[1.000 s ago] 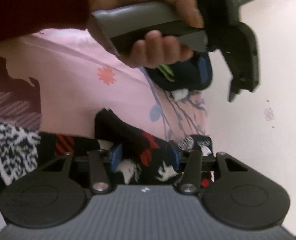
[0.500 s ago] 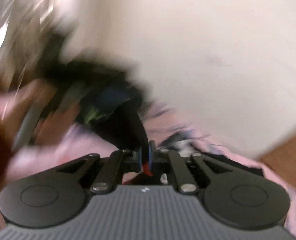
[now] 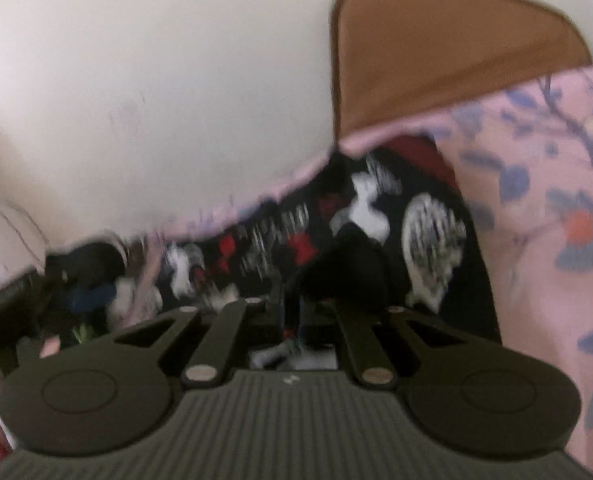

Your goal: Fold small clothes

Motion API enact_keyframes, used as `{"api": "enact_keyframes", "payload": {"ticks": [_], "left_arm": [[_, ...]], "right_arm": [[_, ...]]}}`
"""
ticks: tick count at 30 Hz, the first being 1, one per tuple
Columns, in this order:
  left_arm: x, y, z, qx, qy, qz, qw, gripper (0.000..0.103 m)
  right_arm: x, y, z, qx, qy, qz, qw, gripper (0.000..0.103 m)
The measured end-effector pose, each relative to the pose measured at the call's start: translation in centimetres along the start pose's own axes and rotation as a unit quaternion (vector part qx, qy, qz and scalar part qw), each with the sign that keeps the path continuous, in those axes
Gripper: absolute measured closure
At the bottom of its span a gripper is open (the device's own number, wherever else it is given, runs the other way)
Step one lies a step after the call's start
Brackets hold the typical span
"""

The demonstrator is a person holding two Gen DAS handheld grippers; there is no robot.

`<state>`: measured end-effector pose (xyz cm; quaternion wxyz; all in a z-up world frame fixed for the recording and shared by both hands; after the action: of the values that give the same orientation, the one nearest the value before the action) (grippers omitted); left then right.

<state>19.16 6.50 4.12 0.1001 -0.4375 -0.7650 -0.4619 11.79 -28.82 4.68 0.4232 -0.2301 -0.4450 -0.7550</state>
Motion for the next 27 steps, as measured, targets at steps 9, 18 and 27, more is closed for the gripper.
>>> {"api": "enact_keyframes", "payload": {"ticks": [9, 18, 27], "left_arm": [[0.2, 0.0, 0.5, 0.01, 0.003, 0.001, 0.9999, 0.039], [0.1, -0.1, 0.1, 0.003, 0.002, 0.006, 1.0, 0.038], [0.9, 0.4, 0.8, 0.019, -0.003, -0.004, 0.9998, 0.036]], "right_arm": [[6.6, -1.7, -0.4, 0.024, -0.107, -0.116, 0.987, 0.058], [2.2, -3.5, 8.5, 0.188, -0.014, -0.054, 0.981, 0.036], [-1.2, -3.9, 9.5, 0.249, -0.042, 0.005, 0.968, 0.087]]}}
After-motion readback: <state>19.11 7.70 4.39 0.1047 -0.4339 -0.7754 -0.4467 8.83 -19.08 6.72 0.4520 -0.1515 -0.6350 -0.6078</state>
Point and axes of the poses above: each gripper's, at about its wrist camera, not at the fingertips, and x roughly against the way its jaws point, z to its left, y to its top, the point moved 4 cm from there along -x, roughly the way its jaws point, and after that the axes turned 10 degrees about z, right-handed, at the moved point
